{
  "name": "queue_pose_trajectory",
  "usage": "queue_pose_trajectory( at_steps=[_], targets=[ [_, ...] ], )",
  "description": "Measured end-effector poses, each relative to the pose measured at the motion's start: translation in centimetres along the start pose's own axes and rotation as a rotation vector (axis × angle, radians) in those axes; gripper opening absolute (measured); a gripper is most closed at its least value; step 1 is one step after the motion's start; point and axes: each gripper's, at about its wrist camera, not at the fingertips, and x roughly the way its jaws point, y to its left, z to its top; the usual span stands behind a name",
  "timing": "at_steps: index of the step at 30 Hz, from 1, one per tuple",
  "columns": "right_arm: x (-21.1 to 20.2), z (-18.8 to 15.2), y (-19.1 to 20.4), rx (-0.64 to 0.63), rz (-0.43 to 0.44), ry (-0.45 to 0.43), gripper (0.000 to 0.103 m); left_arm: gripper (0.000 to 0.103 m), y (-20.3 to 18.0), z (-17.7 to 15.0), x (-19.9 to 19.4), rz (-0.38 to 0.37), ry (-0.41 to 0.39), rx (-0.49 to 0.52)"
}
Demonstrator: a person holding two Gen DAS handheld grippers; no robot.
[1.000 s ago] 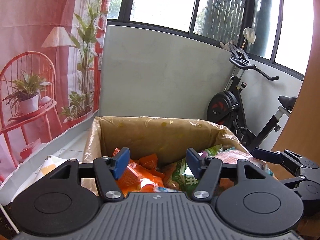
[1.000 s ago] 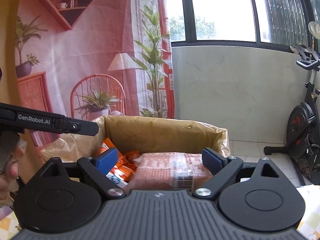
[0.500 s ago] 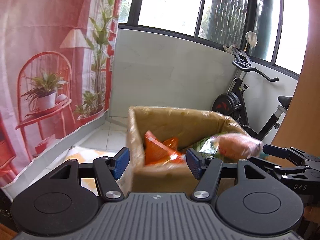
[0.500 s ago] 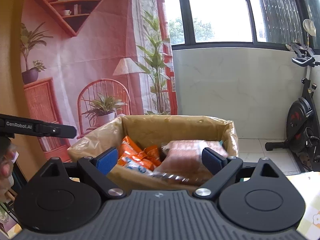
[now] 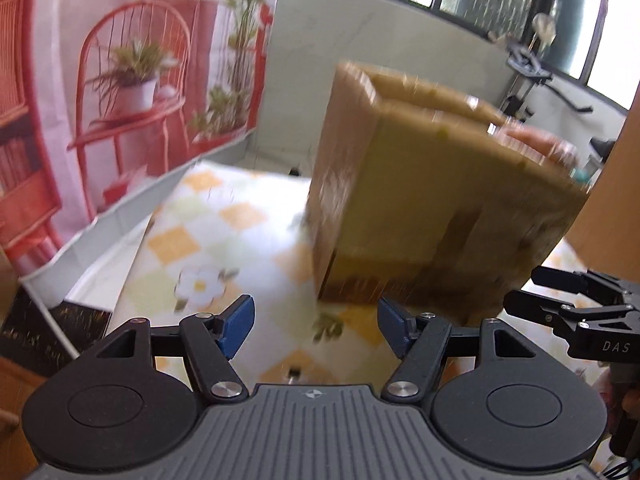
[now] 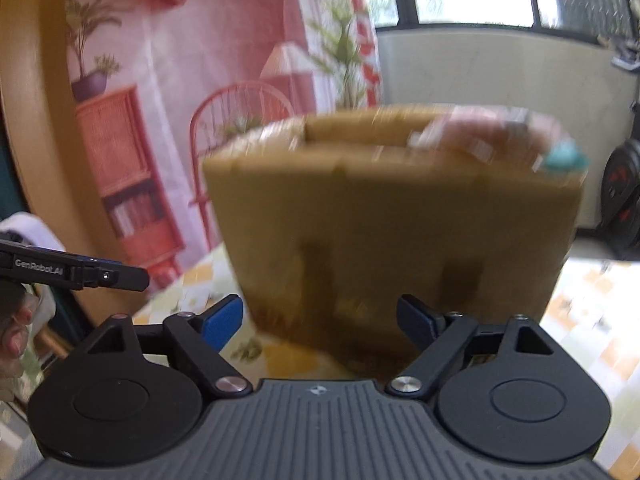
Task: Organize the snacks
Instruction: 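Grasp the clear wrapped packet with the left gripper while the right grasps the orange-striped bar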
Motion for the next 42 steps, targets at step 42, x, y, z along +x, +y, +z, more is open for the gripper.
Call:
queue_pose_trajectory(
  at_steps=[42],
  targets=[
    [3.2,-8.9,-1.3,-0.01,-0.062,0.254,0.043,0.05,-2.2,-7.9,4.9,0.2,0.104,0.045]
  ],
)
